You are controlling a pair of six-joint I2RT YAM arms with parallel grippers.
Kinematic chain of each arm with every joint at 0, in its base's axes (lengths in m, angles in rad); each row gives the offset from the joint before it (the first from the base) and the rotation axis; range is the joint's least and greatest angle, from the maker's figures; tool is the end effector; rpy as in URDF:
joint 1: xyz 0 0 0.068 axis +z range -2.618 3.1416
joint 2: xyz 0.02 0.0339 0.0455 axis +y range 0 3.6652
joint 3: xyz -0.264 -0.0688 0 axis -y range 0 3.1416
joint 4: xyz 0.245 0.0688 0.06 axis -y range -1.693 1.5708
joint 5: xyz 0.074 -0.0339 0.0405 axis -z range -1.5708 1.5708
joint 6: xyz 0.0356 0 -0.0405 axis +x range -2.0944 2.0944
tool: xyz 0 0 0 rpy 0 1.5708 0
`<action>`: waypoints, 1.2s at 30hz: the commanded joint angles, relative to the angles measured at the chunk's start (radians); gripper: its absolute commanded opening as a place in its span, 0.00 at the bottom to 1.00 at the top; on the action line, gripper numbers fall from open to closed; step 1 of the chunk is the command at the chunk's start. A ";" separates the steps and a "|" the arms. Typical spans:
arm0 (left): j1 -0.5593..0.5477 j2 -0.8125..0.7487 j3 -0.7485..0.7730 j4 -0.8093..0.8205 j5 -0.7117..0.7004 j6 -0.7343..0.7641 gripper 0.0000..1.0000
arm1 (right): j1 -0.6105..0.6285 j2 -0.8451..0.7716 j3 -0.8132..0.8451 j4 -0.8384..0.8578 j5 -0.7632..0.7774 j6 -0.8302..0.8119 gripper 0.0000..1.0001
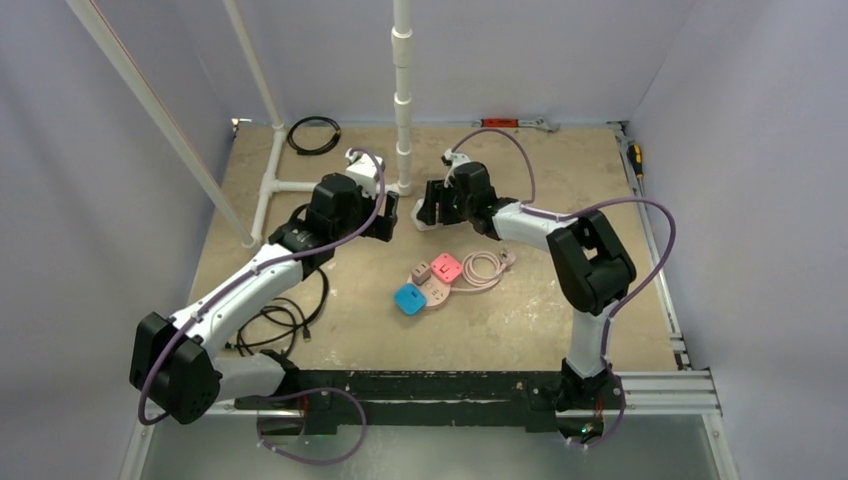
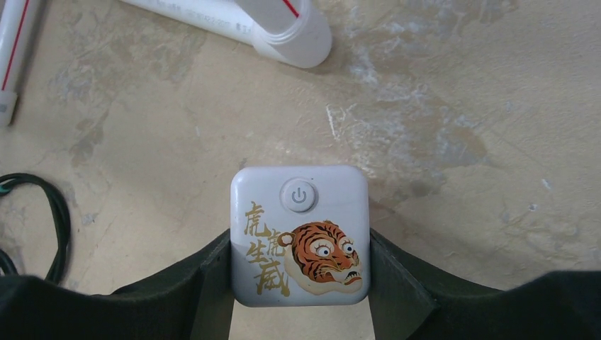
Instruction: Pull the plug off the socket
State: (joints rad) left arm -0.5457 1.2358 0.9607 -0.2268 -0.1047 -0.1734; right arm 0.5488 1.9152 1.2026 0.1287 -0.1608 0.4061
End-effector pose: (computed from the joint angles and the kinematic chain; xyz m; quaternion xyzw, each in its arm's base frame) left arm 0.2423 -0.1428 0.3014 0.1329 0.8495 -0.1368 0.4920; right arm 0.3594 0.2265 0.1870 -0.1005 0.8729 0.2798 0.3868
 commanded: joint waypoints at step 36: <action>0.001 0.025 -0.001 0.028 0.110 -0.016 0.92 | -0.027 -0.152 -0.007 -0.003 0.165 -0.137 0.99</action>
State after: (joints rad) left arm -0.5457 1.2720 0.9607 -0.2260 -0.0635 -0.1833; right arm 0.5266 1.9076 1.2243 0.1215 -0.0628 0.3050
